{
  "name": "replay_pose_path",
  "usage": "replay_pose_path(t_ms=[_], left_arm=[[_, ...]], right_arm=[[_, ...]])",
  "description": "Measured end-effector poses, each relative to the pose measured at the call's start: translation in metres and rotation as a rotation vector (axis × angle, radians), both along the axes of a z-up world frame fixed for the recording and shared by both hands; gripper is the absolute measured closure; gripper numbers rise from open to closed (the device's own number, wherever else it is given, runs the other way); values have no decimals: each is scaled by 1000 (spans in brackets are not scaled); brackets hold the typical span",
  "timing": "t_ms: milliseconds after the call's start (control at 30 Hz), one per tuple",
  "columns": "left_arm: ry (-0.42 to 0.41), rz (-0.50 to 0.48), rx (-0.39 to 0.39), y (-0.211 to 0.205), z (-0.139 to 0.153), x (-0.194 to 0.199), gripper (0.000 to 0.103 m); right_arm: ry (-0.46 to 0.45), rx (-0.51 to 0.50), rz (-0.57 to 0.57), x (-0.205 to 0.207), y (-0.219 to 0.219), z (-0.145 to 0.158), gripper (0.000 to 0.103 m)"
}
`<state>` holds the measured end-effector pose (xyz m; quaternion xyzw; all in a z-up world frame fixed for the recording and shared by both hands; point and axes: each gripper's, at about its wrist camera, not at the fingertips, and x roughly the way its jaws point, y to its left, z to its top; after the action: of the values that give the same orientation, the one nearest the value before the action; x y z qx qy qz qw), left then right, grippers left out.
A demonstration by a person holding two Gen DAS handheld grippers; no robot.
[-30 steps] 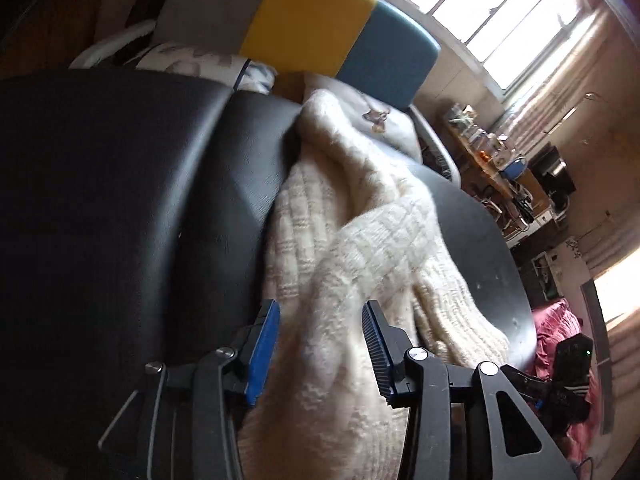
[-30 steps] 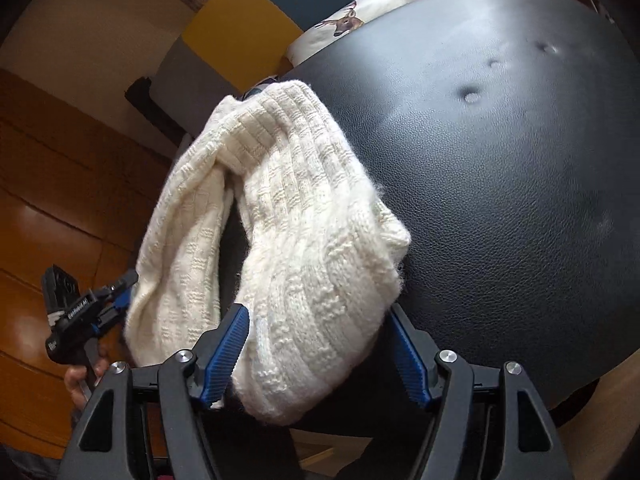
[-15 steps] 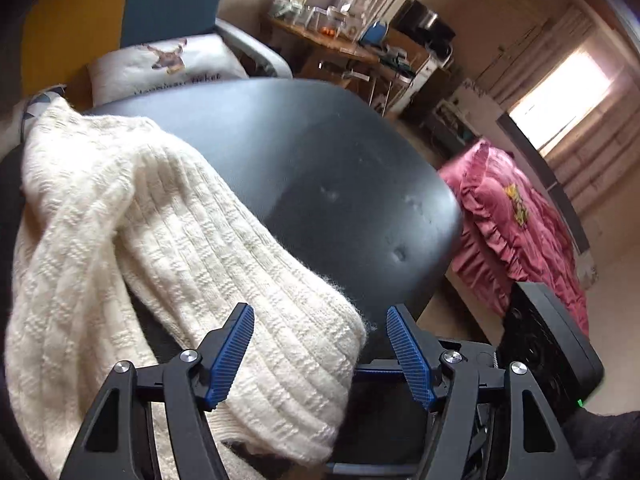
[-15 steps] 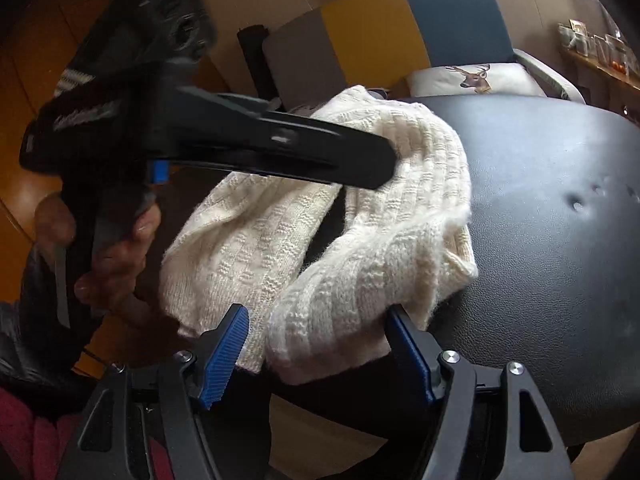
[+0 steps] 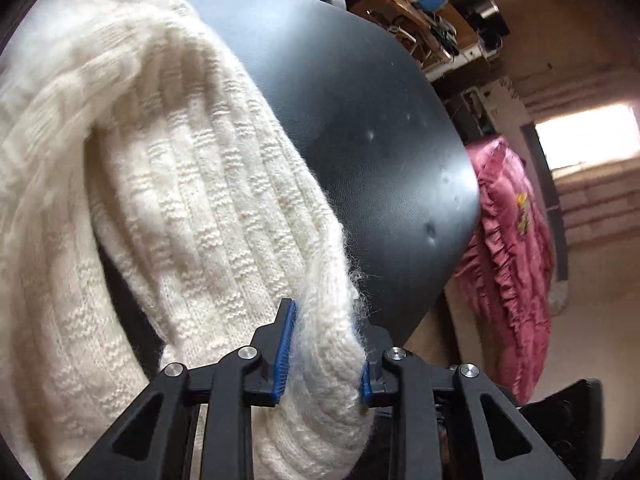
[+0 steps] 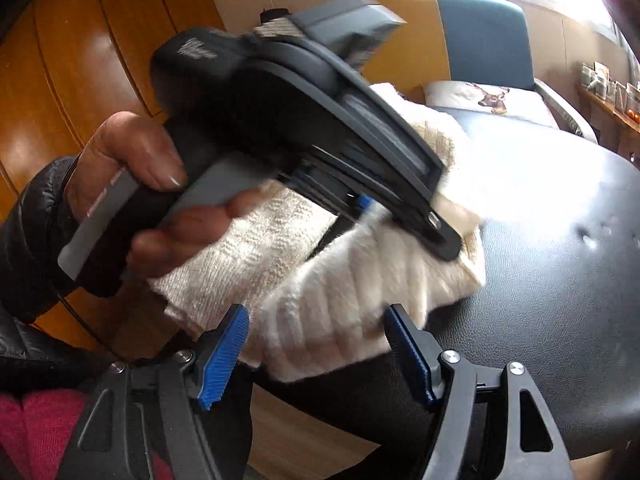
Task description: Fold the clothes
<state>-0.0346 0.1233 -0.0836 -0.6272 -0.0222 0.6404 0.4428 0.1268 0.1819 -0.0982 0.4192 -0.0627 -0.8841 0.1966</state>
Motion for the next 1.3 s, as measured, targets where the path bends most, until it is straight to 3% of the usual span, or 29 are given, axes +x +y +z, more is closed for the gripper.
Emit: replay_pose_path(t_ms=[200, 367, 433, 633, 767, 833, 867, 900, 933, 1067, 1100, 1167, 1233, 1300], left_arm=[[-94, 109, 167, -50, 4, -10, 80], [-108, 177, 245, -84, 2, -11, 80], [-97, 198, 260, -97, 3, -10, 80], [-79, 235, 266, -115, 3, -11, 80], [-63, 228, 290, -114, 8, -8, 80], [-43, 233, 291, -114, 12, -9, 80], [-35, 243, 292, -115, 14, -10, 81], [-28, 252, 297, -117, 16, -12, 88], [-24, 263, 306, -118, 17, -15, 94], [9, 255, 235, -113, 17, -23, 96], [-4, 241, 226, -109, 15, -23, 95], [-26, 225, 203, -104, 10, -25, 83], [-20, 222, 176, -97, 8, -26, 61], [-14, 217, 150, -88, 6, -26, 60]], right_arm=[[-140, -135, -52, -2, 35, -8, 30], [-241, -530, -277, -16, 108, -27, 29], [-235, -634, -336, -24, 125, -31, 23], [-282, -617, -350, -79, 118, -40, 23], [-378, -637, -397, -115, 101, -61, 23], [-371, -579, -380, -121, 92, -64, 32], [-361, -541, -369, -121, 87, -64, 41], [-352, -502, -358, -120, 83, -64, 48], [-342, -464, -348, -120, 78, -64, 50], [-310, -333, -311, -120, 62, -62, 52], [-305, -320, -307, -119, 59, -62, 50], [-295, -294, -298, -118, 54, -61, 50], [-284, -276, -289, -117, 51, -61, 49], [-274, -266, -279, -115, 48, -61, 48]])
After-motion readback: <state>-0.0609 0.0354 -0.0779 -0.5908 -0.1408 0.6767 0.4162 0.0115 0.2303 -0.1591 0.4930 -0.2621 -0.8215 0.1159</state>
